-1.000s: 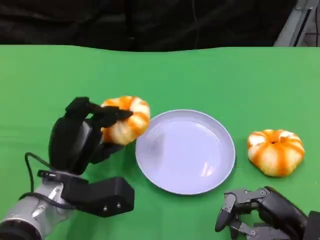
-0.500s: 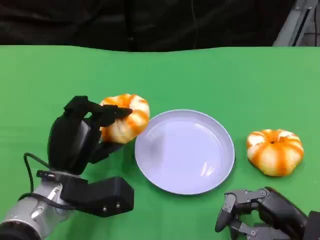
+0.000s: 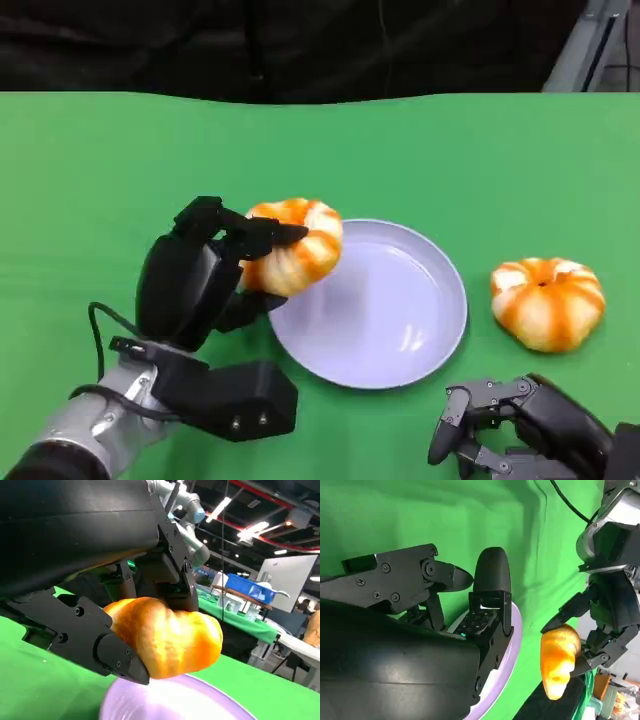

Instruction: Grasp the bread from the table and place it into the plate.

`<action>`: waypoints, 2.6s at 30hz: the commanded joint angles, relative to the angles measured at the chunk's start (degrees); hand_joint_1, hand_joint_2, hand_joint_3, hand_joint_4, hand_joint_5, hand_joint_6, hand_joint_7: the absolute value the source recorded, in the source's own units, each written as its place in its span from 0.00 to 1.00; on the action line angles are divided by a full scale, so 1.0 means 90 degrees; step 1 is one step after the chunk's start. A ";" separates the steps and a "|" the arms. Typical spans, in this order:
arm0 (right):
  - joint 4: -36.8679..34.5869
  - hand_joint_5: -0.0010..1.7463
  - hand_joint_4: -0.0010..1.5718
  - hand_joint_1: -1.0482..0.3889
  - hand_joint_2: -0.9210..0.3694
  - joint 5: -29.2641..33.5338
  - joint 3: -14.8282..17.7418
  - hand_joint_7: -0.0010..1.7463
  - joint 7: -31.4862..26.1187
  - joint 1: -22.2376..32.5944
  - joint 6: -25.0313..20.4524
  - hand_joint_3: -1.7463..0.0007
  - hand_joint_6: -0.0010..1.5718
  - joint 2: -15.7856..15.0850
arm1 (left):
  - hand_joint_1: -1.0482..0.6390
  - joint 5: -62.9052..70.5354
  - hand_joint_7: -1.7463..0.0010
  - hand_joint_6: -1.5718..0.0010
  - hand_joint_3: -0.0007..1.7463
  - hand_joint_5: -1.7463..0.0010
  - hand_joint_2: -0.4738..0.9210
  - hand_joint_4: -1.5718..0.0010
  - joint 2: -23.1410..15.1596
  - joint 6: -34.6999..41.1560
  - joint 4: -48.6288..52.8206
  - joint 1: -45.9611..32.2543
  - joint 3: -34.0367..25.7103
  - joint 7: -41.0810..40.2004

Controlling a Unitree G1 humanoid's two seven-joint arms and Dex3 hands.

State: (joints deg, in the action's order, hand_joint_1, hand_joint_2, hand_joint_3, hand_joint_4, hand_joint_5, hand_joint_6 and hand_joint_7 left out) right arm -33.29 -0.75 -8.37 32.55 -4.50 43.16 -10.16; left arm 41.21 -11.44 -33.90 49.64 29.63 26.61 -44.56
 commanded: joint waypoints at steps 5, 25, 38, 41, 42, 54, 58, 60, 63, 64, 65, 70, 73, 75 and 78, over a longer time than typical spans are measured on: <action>0.0046 0.90 0.46 0.71 0.02 -0.0032 -0.0015 0.62 -0.0037 0.0044 -0.0014 0.70 0.51 -0.0074 | 0.56 0.0008 0.82 0.32 0.00 0.28 0.94 0.58 0.0099 -0.0046 0.0021 0.0186 0.0002 0.0185; 0.0088 0.89 0.46 0.71 0.01 -0.0011 -0.0040 0.63 -0.0079 0.0033 -0.0076 0.71 0.51 -0.0056 | 0.55 0.0048 0.83 0.32 0.00 0.28 0.95 0.59 0.0375 -0.0170 0.0169 0.0372 0.0188 0.0551; 0.0152 0.90 0.46 0.71 0.01 0.0027 -0.0105 0.62 -0.0133 0.0036 -0.0075 0.71 0.51 -0.0073 | 0.58 0.0094 0.90 0.30 0.00 0.38 0.91 0.54 0.0630 -0.0195 0.0844 0.0734 0.0426 0.0873; 0.0173 0.90 0.45 0.71 0.01 0.0051 -0.0113 0.61 -0.0155 0.0029 -0.0045 0.72 0.51 -0.0076 | 0.59 0.0033 0.91 0.30 0.00 0.37 0.91 0.55 0.0682 -0.0147 0.0953 0.0795 0.0422 0.1063; 0.0173 0.90 0.45 0.71 0.01 0.0061 -0.0117 0.61 -0.0164 0.0025 -0.0032 0.72 0.51 -0.0077 | 0.59 0.0011 0.91 0.29 0.00 0.37 0.91 0.55 0.0711 -0.0134 0.1032 0.0828 0.0418 0.1141; 0.0029 0.90 0.45 0.70 0.01 0.0084 -0.0127 0.61 -0.0185 -0.0032 0.0107 0.71 0.50 -0.0067 | 0.57 -0.0069 0.96 0.29 0.00 0.41 0.93 0.57 0.0890 -0.0051 0.1524 0.1137 0.0416 0.1641; 0.0039 0.90 0.44 0.70 0.02 0.0082 -0.0124 0.62 -0.0185 -0.0017 0.0098 0.71 0.50 -0.0055 | 0.57 -0.0108 0.96 0.28 0.00 0.41 0.93 0.56 0.0960 -0.0013 0.1659 0.1227 0.0407 0.1745; 0.0063 0.91 0.44 0.70 0.01 0.0071 -0.0127 0.61 -0.0185 0.0005 0.0075 0.71 0.50 -0.0044 | 0.57 -0.0152 0.99 0.31 0.00 0.53 0.94 0.55 0.1047 0.0031 0.1830 0.1339 0.0396 0.1868; 0.0068 0.91 0.44 0.70 0.01 0.0069 -0.0127 0.61 -0.0185 0.0009 0.0071 0.71 0.50 -0.0042 | 0.57 -0.0164 0.99 0.32 0.00 0.57 0.94 0.54 0.1077 0.0023 0.1915 0.1386 0.0386 0.1898; 0.0068 0.91 0.44 0.70 0.01 0.0069 -0.0126 0.61 -0.0185 0.0009 0.0071 0.71 0.50 -0.0042 | 0.57 -0.0164 0.99 0.32 0.00 0.57 0.94 0.54 0.1080 0.0018 0.1929 0.1393 0.0383 0.1897; 0.0069 0.91 0.44 0.70 0.01 0.0070 -0.0126 0.61 -0.0185 0.0009 0.0071 0.71 0.50 -0.0041 | 0.57 -0.0163 0.99 0.32 0.00 0.57 0.94 0.54 0.1082 0.0015 0.1938 0.1398 0.0381 0.1897; 0.0069 0.91 0.44 0.70 0.01 0.0070 -0.0126 0.61 -0.0185 0.0009 0.0071 0.71 0.50 -0.0041 | 0.57 -0.0158 1.00 0.31 0.00 0.58 0.94 0.53 0.1085 0.0010 0.1949 0.1403 0.0373 0.1900; 0.0069 0.91 0.44 0.70 0.01 0.0070 -0.0126 0.61 -0.0185 0.0009 0.0071 0.71 0.50 -0.0041 | 0.57 -0.0157 1.00 0.31 0.00 0.59 0.94 0.53 0.1086 0.0009 0.1950 0.1403 0.0372 0.1901; 0.0069 0.91 0.44 0.70 0.01 0.0070 -0.0126 0.61 -0.0185 0.0009 0.0071 0.71 0.50 -0.0041 | 0.57 -0.0157 1.00 0.31 0.00 0.59 0.94 0.53 0.1086 0.0009 0.1950 0.1403 0.0371 0.1901; 0.0116 0.91 0.44 0.70 0.01 0.0116 -0.0131 0.61 -0.0209 0.0014 0.0048 0.71 0.50 -0.0065 | 0.41 -0.0346 1.00 0.50 0.08 0.73 0.97 0.63 0.1120 0.0029 0.2055 0.1508 0.0274 0.2451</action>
State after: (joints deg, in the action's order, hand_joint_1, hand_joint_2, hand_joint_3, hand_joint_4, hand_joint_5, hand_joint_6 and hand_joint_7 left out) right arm -32.84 0.14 -9.58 31.10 -4.49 43.50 -10.04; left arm 39.99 -1.20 -33.79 66.87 41.43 29.90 -26.77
